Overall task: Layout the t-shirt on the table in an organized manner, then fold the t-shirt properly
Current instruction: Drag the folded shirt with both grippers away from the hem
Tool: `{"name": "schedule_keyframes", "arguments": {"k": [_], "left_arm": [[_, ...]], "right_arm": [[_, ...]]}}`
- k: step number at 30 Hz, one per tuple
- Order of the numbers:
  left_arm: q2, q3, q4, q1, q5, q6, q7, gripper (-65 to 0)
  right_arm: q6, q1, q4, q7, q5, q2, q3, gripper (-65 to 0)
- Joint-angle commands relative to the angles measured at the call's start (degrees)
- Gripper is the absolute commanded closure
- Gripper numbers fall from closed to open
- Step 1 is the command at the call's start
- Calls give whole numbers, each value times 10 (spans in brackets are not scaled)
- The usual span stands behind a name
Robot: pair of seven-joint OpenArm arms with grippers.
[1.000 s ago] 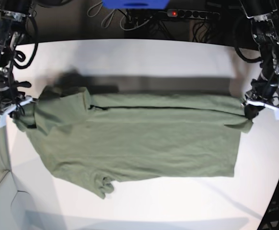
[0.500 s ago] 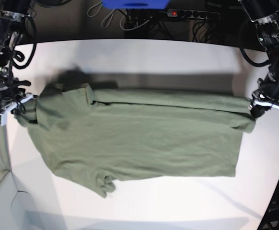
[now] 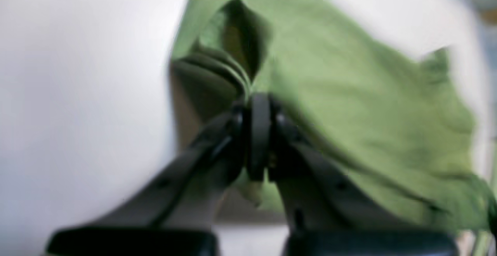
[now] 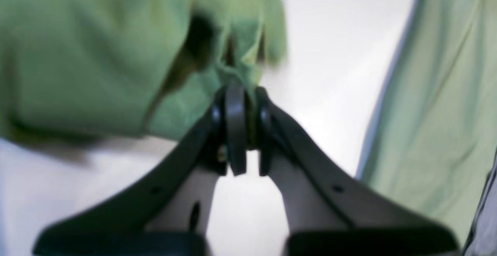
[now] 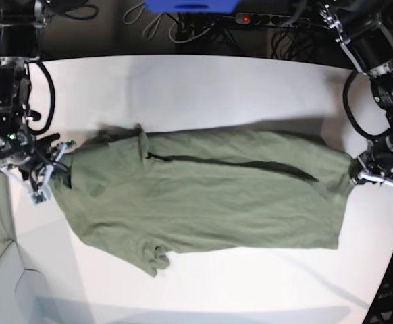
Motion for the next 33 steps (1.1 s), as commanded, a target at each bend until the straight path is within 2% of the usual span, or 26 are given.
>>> {"name": "schedule_keyframes", "arguments": {"k": [1,8,12,15,19,24,28,30,33], "left_arm": [[-9,0,14,-13,-14,-1,-13,-2],[-36,-6,21,30,-15,-1,-15,-2],[-35,-7,46,69,-15,-1,-16,-2],[-26,-32,77,106,-15,-1,-16,-2],[-14,-60,103,147,-15,-2,-15,-2],[-13,-66,103,198,-10,-55,-17,-2],[-12,-66,105,225,-10,-67,-17,-2],[-12,-66,105,234,-10,-67,-18,-2],[4,-66,105,245,-10,-67,-18,-2]], "right_arm": [[6,12,12,22,6,9,3,0],[7,-58,35,24,6,24,7,0],[7,-99,83,24,6,25,7,0],[7,-136,129,24,5,25,10,0],[7,-179,172,24,5,21,46,0],[7,-221,180,25,5,16,90,0],[7,-247,180,25,6,14,99,0],[7,-252,180,25,6,0,101,0],[7,-255,178,25,6,-9,101,0]]}}
